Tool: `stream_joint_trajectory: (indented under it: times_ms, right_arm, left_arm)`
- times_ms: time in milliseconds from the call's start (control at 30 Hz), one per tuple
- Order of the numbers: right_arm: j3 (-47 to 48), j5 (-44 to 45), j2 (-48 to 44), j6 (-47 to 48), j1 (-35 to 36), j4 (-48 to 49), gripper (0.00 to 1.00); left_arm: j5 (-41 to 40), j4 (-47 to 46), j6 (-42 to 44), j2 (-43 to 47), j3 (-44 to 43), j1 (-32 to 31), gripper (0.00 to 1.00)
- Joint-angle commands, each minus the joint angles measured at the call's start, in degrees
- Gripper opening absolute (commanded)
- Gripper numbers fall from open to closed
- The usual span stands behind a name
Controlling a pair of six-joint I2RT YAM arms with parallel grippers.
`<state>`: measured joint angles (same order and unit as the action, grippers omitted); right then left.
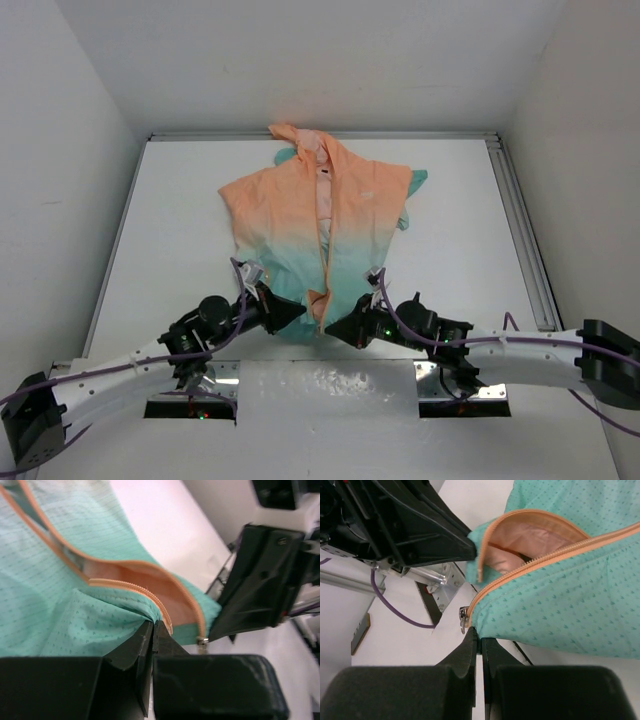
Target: Zip up the jacket
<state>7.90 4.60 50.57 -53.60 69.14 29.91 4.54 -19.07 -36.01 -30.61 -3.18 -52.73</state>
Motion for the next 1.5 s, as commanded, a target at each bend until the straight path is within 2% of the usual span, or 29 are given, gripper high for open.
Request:
stream_joint_trajectory:
  times_ms: [0, 200, 667, 1000, 1467]
  right_arm:
    - [2.7, 1.7, -1.8, -1.4, 0.3, -0.8, 0.00]
    - [5.0, 3.7, -2.3, 0.1, 0.3, -4.6, 0.00]
    - [6.3, 3.6, -0.4, -0.4, 0.3, -4.0, 0.00]
    - [6.0, 4.2, -0.7, 0.1, 0.3, -3.3, 0.00]
    - [5.6, 4.5, -2.8, 0.5, 0.3, -4.0, 0.00]
  left_arm:
    - [-1.4, -4.5, 5.2, -2.6, -2.1, -0.4, 0.00]
    - [-1.1, -5.3, 4.9, -0.8, -1.5, -0.4, 0.00]
    - [-0.2, -9.1, 0.0, 2.9, 2.2, -2.4, 0.00]
    - [-6.1, -8.5, 0.5, 1.7, 2.0, -6.5, 0.00]
    - [-6.3, -10.5, 0.6, -1.0, 2.1, -6.6, 0.00]
